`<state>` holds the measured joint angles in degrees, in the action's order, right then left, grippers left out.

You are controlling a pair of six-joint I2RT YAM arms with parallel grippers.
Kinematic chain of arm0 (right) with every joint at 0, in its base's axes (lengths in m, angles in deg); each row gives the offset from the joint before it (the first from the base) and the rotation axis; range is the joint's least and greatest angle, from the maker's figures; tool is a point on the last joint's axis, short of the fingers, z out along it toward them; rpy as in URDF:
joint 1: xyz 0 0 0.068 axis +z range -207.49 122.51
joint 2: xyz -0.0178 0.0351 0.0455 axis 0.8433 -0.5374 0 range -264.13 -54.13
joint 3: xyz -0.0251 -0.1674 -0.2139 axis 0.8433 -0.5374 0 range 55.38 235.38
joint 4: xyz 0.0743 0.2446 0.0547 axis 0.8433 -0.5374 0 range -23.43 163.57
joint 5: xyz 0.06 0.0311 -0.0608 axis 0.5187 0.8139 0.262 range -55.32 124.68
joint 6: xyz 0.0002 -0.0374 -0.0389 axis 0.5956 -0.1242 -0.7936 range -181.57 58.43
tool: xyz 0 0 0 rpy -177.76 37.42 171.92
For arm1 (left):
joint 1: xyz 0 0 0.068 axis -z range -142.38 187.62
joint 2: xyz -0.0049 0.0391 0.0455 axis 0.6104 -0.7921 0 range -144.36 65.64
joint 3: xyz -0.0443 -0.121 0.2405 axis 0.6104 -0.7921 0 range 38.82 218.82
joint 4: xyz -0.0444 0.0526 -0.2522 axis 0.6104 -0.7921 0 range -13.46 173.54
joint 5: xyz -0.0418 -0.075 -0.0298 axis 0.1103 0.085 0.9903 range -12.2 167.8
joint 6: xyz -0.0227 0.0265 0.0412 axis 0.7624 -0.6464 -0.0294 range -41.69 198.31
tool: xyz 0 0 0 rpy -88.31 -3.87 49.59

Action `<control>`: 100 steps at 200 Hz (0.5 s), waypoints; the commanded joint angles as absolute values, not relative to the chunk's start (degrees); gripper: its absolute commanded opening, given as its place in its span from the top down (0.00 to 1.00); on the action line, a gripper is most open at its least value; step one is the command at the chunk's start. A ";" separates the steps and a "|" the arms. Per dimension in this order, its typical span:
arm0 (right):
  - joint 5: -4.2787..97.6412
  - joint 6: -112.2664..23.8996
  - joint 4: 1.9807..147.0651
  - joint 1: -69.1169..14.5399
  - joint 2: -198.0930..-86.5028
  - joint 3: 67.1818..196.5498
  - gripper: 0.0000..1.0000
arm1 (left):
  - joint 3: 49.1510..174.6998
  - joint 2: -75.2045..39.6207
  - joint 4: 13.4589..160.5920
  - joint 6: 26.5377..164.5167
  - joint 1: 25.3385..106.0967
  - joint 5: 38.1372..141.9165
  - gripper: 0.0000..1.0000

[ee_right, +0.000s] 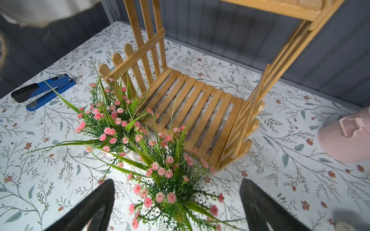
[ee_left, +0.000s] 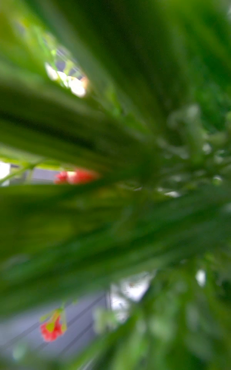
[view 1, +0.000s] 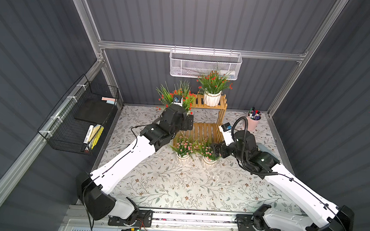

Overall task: Place the baby's breath potted plants on the rack by color
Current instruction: Place the baby's breath potted plant on the rack.

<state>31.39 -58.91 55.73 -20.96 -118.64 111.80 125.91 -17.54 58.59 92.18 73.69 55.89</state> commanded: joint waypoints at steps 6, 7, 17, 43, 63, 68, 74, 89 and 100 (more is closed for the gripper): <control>31.08 -59.68 53.81 -21.03 -117.32 113.78 0.01 | 134.97 -21.05 58.31 88.20 71.89 57.66 0.32; 31.08 -59.66 53.71 -21.07 -117.28 113.80 0.01 | 135.28 -21.30 58.23 88.18 71.81 57.71 0.32; 31.10 -59.62 53.23 -21.02 -116.98 113.86 0.01 | 138.22 -23.50 57.50 87.86 71.17 58.44 0.32; 32.26 -59.43 53.14 -21.08 -116.73 113.65 0.01 | 145.19 -28.47 56.30 86.34 70.13 58.96 0.32; 32.63 -59.37 52.35 -21.08 -116.22 113.82 0.01 | 150.36 -32.32 56.17 84.73 68.68 60.16 0.32; 32.66 -59.43 52.12 -21.04 -115.90 113.73 0.01 | 151.71 -33.31 55.85 84.50 68.33 60.42 0.32; 32.60 -59.42 51.90 -21.03 -115.56 113.73 0.01 | 153.56 -34.64 55.39 84.37 67.81 60.72 0.32; 32.54 -59.56 51.18 -21.04 -114.67 113.60 0.01 | 157.63 -37.68 54.64 83.90 66.68 61.89 0.32; 32.37 -59.55 50.66 -21.05 -114.13 113.43 0.01 | 160.52 -39.97 54.18 82.96 66.13 62.04 0.32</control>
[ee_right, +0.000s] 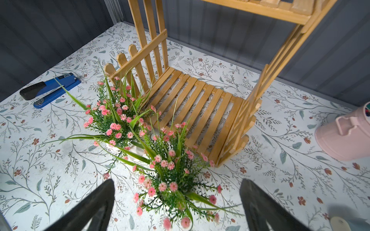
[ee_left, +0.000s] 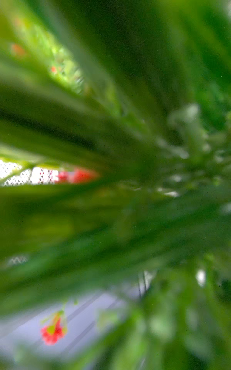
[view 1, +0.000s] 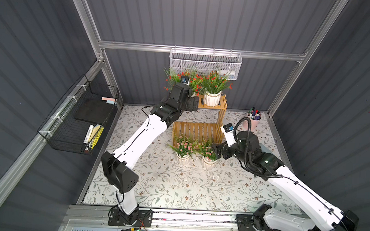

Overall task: Place the baby's breath potted plants on the rack by color
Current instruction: Place the baby's breath potted plant on the rack.

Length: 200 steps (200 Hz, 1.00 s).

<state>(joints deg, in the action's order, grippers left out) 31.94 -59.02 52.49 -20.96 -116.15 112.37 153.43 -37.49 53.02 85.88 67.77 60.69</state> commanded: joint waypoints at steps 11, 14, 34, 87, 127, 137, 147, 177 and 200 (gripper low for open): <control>32.45 -59.63 50.24 -21.04 -113.66 113.25 0.01 | 164.16 -42.58 52.67 82.55 65.43 62.85 0.32; 32.49 -59.63 50.13 -21.06 -113.52 113.21 0.01 | 165.22 -43.20 52.43 82.49 65.20 63.04 0.32; 32.46 -59.37 50.25 -21.09 -112.88 112.78 0.01 | 169.69 -46.79 51.33 81.68 64.31 64.01 0.32; 33.03 -59.33 52.21 -21.03 -113.35 112.97 0.01 | 173.89 -52.17 51.56 81.24 62.84 66.92 0.32; 33.02 -59.17 52.13 -21.03 -113.38 111.92 0.01 | 175.28 -54.14 51.85 81.27 62.36 68.61 0.31; 32.77 -59.05 52.43 -21.08 -113.26 111.51 0.01 | 175.21 -54.55 51.99 81.37 62.36 69.29 0.31; 32.77 -58.87 52.47 -21.03 -113.22 111.31 0.01 | 175.17 -54.90 51.98 81.38 62.40 69.86 0.31; 32.83 -58.64 52.67 -21.06 -113.46 111.01 0.01 | 174.18 -55.08 52.60 81.47 62.40 69.65 0.31; 33.01 -58.76 52.78 -21.05 -113.98 111.00 0.01 | 175.36 -56.03 51.56 81.08 62.39 69.76 0.29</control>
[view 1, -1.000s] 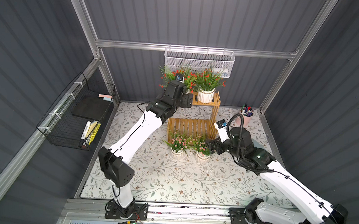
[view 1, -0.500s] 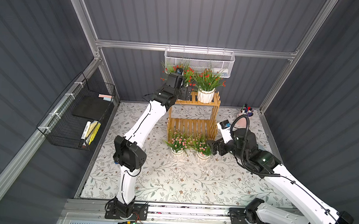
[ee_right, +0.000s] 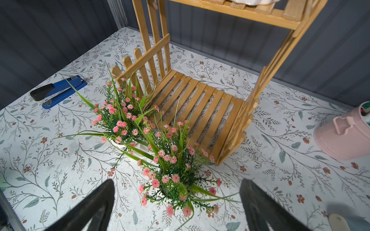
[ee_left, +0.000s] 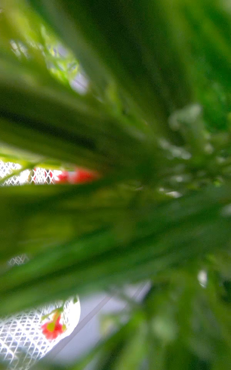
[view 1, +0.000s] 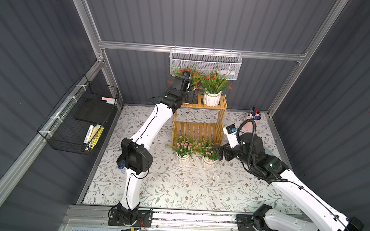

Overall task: Place the baby's breath potted plants on the rack by color
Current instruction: Place the baby's breath potted plant on the rack.

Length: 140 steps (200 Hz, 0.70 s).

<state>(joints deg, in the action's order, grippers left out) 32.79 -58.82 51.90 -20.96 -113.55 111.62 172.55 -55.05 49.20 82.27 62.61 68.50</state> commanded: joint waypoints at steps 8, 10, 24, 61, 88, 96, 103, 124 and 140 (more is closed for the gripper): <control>33.10 -58.76 52.78 -21.13 -114.07 111.01 0.01 | 176.20 -56.61 50.85 80.69 62.40 69.71 0.28; 33.06 -58.78 52.75 -21.18 -114.14 111.01 0.01 | 176.46 -56.79 50.61 80.51 62.34 69.67 0.27; 33.03 -58.51 52.86 -21.12 -114.46 111.02 0.01 | 178.66 -57.95 48.62 79.40 62.40 69.62 0.15; 33.36 -57.71 53.14 -21.18 -114.52 111.10 0.01 | 175.20 -55.52 49.97 79.10 62.37 68.55 0.00; 33.66 -57.77 53.00 -21.12 -114.60 110.92 0.01 | 174.41 -54.22 50.74 79.02 62.40 67.52 0.01; 33.77 -57.92 52.87 -21.16 -114.60 110.92 0.01 | 174.51 -53.94 50.84 78.85 62.38 67.52 0.01; 34.03 -58.09 52.80 -21.16 -114.52 110.92 0.01 | 174.57 -53.69 50.87 78.90 62.40 67.54 0.01; 33.74 -57.63 52.88 -21.11 -114.25 110.76 0.01 | 174.58 -52.86 51.13 79.10 62.38 67.96 0.01; 33.55 -57.13 53.56 -21.11 -114.08 110.27 0.01 | 173.44 -51.76 52.19 78.85 62.40 68.01 0.00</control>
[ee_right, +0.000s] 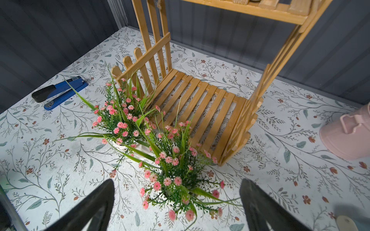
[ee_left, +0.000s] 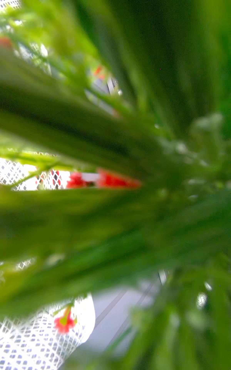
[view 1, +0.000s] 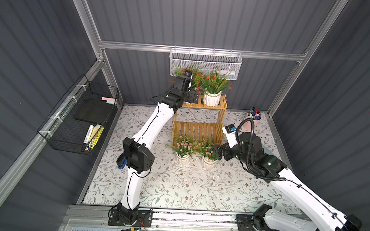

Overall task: Place the baby's breath potted plants on the rack by color
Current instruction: Place the baby's breath potted plant on the rack, then pick up the baby's breath potted plant from the center of the board.

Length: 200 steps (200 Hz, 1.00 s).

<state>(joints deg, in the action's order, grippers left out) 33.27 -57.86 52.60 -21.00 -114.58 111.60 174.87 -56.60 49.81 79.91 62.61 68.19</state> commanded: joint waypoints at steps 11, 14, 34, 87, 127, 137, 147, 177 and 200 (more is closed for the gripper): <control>33.83 -56.96 53.87 -21.15 -114.16 110.13 0.01 | 172.91 -51.38 52.79 78.63 62.40 67.52 0.01; 33.88 -56.78 53.83 -21.15 -114.25 110.12 0.01 | 172.81 -51.43 52.86 78.49 62.40 67.46 0.01; 34.75 -56.13 53.95 -21.10 -114.34 110.13 0.01 | 173.42 -51.36 52.09 78.31 62.35 67.18 0.00; 34.68 -54.94 53.33 -21.14 -113.52 110.08 0.01 | 162.88 -43.75 56.81 78.51 62.44 68.15 0.01; 34.59 -55.45 53.39 -21.11 -113.10 110.41 0.01 | 153.42 -37.26 59.10 77.10 62.48 71.04 0.01; 34.55 -55.59 53.12 -21.19 -113.28 110.66 0.01 | 150.86 -35.43 59.88 76.69 62.48 71.26 0.01; 34.58 -55.61 52.96 -21.17 -113.46 111.00 0.01 | 147.82 -33.20 61.35 76.22 62.49 71.28 0.01; 33.92 -56.35 52.70 -21.13 -113.46 111.18 0.01 | 139.42 -26.13 64.92 75.46 62.49 73.27 0.01; 34.85 -55.91 52.64 -21.35 -113.39 111.76 0.01 | 133.19 -21.12 65.57 78.23 62.48 70.42 0.01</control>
